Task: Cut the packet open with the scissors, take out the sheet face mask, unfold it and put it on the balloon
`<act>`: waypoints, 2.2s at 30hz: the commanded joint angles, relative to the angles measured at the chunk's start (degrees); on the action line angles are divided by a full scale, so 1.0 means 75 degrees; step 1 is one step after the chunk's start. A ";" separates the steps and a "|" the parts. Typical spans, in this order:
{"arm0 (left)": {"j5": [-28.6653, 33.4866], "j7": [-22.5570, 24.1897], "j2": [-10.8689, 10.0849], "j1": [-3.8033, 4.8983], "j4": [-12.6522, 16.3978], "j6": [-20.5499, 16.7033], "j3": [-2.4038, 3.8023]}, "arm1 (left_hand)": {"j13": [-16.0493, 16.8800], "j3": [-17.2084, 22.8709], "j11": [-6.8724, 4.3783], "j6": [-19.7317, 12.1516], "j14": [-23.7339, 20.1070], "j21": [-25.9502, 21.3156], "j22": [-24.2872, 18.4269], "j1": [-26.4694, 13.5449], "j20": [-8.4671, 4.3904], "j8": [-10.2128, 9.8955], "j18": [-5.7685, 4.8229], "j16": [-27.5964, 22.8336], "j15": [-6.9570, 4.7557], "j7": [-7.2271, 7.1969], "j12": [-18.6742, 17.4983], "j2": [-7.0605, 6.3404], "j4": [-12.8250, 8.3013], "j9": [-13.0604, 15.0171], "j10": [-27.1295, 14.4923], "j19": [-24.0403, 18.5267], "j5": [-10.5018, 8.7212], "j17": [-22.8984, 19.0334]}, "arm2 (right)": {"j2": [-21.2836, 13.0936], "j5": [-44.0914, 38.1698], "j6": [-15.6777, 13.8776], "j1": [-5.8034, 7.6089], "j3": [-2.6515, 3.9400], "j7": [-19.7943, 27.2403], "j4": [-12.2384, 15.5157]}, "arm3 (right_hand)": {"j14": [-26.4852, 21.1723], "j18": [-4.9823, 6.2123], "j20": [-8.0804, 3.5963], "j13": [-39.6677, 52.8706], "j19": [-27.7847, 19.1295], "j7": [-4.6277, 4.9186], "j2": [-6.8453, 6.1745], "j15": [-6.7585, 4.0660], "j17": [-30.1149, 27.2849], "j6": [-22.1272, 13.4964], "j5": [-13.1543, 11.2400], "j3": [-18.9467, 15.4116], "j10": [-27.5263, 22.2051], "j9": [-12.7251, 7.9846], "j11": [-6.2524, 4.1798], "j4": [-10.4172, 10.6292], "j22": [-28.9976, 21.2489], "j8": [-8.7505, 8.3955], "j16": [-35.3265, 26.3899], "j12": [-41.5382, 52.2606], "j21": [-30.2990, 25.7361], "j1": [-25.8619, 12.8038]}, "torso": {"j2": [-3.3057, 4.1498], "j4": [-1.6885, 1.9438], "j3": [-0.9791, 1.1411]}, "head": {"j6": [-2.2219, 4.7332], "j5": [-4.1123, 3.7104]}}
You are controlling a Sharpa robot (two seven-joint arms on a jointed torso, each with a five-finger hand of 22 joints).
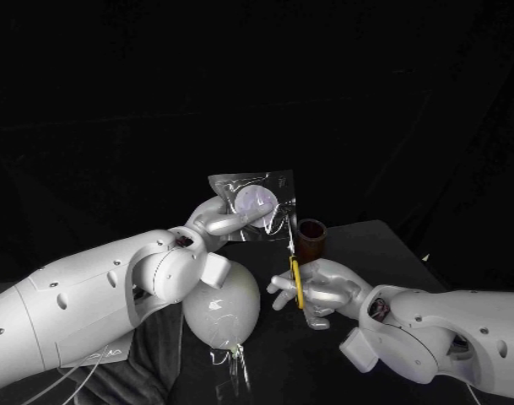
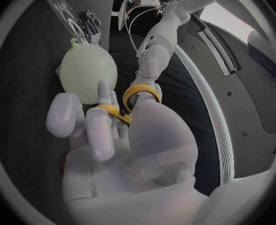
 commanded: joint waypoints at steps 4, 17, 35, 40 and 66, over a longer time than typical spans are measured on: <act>-0.0063 0.0034 0.0005 0.0001 0.0022 0.0056 0.0006 | 0.0011 0.0042 -0.0056 0.0055 -0.0027 0.0045 0.0009 -0.0010 0.0015 0.0025 0.0112 0.0052 -0.0016 -0.0011 0.0044 0.0065 0.0007 0.0557 -0.0007 -0.0050 0.0024 0.0012 | 0.0005 -0.0009 -0.0106 0.0009 0.0010 0.0219 0.0026 | -0.0003 0.0160 0.0182 -0.0394 -0.0265 0.0036 -0.0292 0.0117 -0.0246 -0.0223 -0.0031 0.0141 -0.0536 -0.0057 0.0090 0.0027 0.0647 -0.0191 -0.0109 -0.0070 -0.0462 -0.0093 | 0.0002 0.0000 0.0003 | 0.0028 -0.0016; -0.0118 0.0035 -0.0007 0.0001 0.0020 0.0043 0.0006 | 0.0013 0.0046 -0.0059 0.0055 -0.0028 0.0054 0.0014 -0.0006 0.0014 0.0027 0.0113 0.0057 -0.0018 -0.0011 0.0046 0.0065 0.0000 0.0558 -0.0010 -0.0053 0.0024 0.0013 | 0.0014 -0.0009 -0.0147 0.0013 0.0018 0.0265 0.0047 | -0.0097 0.0228 0.0271 -0.0846 -0.0424 0.0076 -0.0595 0.0175 -0.0384 -0.0296 -0.0030 0.0694 -0.0768 -0.0078 0.0146 0.0034 0.0546 -0.0289 -0.0136 -0.0018 -0.0720 -0.0263 | -0.0002 -0.0003 0.0006 | 0.0101 -0.0043; -0.0140 0.0035 -0.0019 -0.0005 0.0073 0.0084 0.0005 | 0.0014 0.0048 -0.0060 0.0055 -0.0028 0.0057 0.0017 -0.0005 0.0013 0.0028 0.0114 0.0059 -0.0019 -0.0011 0.0048 0.0066 -0.0003 0.0558 -0.0010 -0.0054 0.0024 0.0013 | 0.0140 0.0129 -0.0169 0.0334 0.0052 0.0298 -0.0211 | -0.0084 0.0218 0.0284 -0.1038 -0.0384 0.0081 -0.0661 0.0180 -0.0336 -0.0247 -0.0031 0.0908 -0.0722 -0.0079 0.0146 0.0032 0.0562 -0.0297 -0.0096 0.0035 -0.0656 -0.0352 | 0.0005 0.0005 -0.0006 | 0.0202 -0.0104; -0.0140 0.0038 -0.0024 -0.0006 0.0075 0.0087 0.0005 | 0.0017 0.0051 -0.0062 0.0055 -0.0028 0.0065 0.0022 -0.0004 0.0012 0.0030 0.0114 0.0064 -0.0021 -0.0011 0.0051 0.0065 -0.0009 0.0560 -0.0011 -0.0058 0.0024 0.0014 | 0.0148 0.0143 -0.0177 0.0360 0.0054 0.0305 -0.0213 | -0.0071 0.0214 0.0274 -0.1080 -0.0357 0.0061 -0.0626 0.0165 -0.0313 -0.0185 -0.0033 0.0937 -0.0613 -0.0072 0.0120 0.0024 0.0574 -0.0277 -0.0078 0.0091 -0.0615 -0.0349 | 0.0003 0.0001 -0.0003 | 0.0188 -0.0099; -0.0140 0.0072 -0.0038 -0.0019 0.0069 0.0069 0.0005 | 0.0017 0.0051 -0.0062 0.0055 -0.0028 0.0065 0.0022 -0.0004 0.0012 0.0030 0.0114 0.0064 -0.0021 -0.0011 0.0051 0.0065 -0.0009 0.0560 -0.0011 -0.0058 0.0024 0.0014 | 0.0153 0.0239 -0.0413 0.0373 0.0055 0.0405 -0.0197 | 0.0163 0.0070 0.0005 -0.1046 0.0096 -0.0280 -0.0132 -0.0150 0.0140 0.0776 -0.0033 0.0645 0.0667 0.0048 -0.0243 -0.0014 0.0858 0.0127 0.0129 0.0671 0.0163 0.0020 | 0.0001 -0.0003 0.0004 | 0.0190 -0.0121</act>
